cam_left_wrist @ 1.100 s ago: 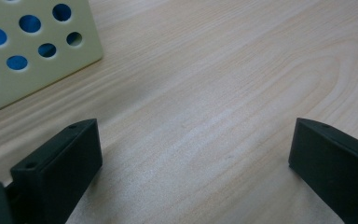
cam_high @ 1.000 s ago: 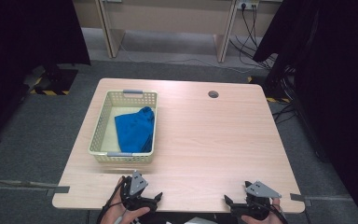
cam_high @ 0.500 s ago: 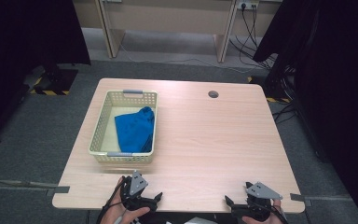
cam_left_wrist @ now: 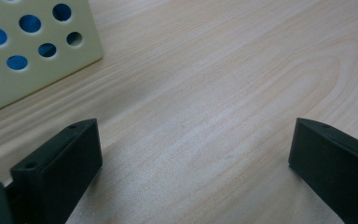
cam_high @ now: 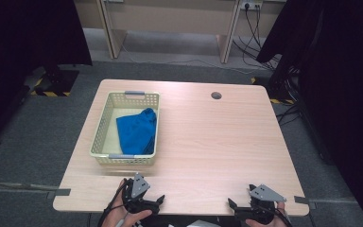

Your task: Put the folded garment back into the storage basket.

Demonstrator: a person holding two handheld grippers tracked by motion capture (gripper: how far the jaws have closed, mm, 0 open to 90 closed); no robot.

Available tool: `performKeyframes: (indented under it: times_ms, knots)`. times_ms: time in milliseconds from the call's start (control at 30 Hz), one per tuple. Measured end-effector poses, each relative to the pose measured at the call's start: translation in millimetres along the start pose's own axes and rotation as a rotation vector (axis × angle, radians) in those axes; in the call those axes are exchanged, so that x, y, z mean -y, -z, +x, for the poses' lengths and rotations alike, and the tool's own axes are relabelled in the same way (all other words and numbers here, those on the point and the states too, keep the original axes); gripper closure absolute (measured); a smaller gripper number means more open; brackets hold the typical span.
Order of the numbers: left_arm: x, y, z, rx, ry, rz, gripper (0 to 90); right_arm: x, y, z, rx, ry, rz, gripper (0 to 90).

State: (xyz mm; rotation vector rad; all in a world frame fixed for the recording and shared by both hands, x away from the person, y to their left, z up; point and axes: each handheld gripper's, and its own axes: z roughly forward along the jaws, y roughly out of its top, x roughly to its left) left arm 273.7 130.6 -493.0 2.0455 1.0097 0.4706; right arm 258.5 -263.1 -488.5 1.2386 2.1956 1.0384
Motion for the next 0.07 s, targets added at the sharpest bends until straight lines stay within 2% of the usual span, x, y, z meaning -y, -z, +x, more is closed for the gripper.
performKeyframes:
  times_ms: [67]
  knots:
    - [-0.1,0.0,0.0,0.000,0.000,0.001,1.5,0.0,-0.1,-0.3,0.000,0.001,0.000,5.2]
